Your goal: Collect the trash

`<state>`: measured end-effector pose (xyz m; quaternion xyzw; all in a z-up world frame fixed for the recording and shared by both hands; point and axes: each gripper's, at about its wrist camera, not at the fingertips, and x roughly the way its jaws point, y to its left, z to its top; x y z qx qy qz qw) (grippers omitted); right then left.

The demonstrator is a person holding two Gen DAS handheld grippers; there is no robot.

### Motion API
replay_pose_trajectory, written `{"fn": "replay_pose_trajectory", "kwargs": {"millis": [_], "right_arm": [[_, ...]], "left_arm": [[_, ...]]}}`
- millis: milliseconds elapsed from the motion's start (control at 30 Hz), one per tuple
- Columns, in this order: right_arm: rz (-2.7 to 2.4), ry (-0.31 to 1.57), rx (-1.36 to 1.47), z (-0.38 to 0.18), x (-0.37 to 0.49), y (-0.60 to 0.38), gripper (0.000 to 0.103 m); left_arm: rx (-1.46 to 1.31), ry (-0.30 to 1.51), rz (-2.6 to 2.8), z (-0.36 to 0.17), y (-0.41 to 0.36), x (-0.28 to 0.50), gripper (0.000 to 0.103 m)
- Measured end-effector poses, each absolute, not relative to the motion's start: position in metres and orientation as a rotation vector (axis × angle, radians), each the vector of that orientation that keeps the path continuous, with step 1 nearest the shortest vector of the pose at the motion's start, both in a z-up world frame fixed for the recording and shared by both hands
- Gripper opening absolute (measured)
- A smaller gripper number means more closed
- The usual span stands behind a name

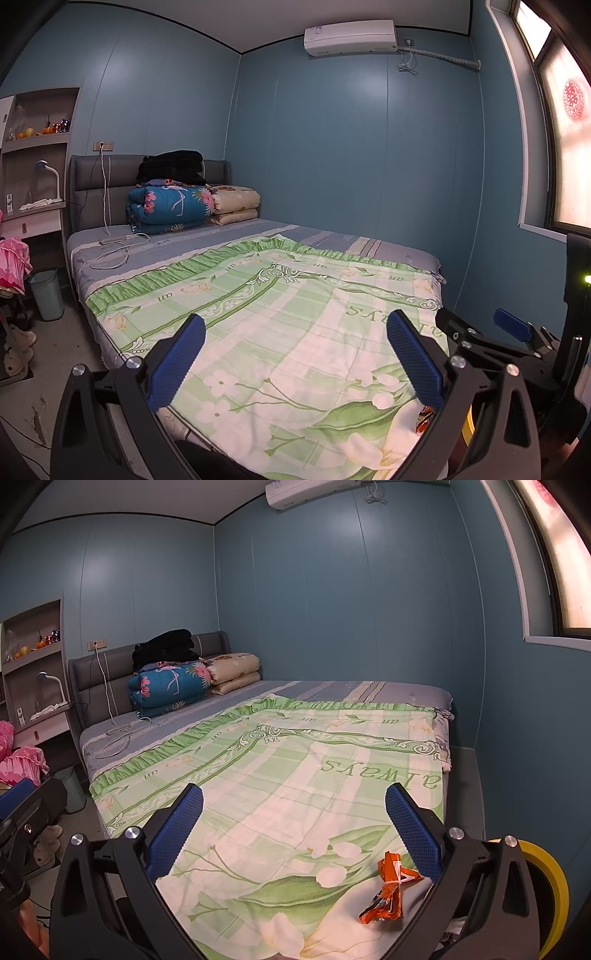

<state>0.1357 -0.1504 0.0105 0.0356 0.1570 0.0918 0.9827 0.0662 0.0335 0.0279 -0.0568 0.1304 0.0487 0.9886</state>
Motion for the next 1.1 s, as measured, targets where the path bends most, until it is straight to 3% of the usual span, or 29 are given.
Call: {"fn": "replay_pose_trajectory", "kwargs": {"millis": [1100], "right_arm": [[0.181, 0.337, 0.078, 0.0021, 0.1338, -0.1500, 0.095]], "left_arm": [[-0.122, 0.285, 0.084, 0.0213, 0.0351, 0.0715, 0.095]]}}
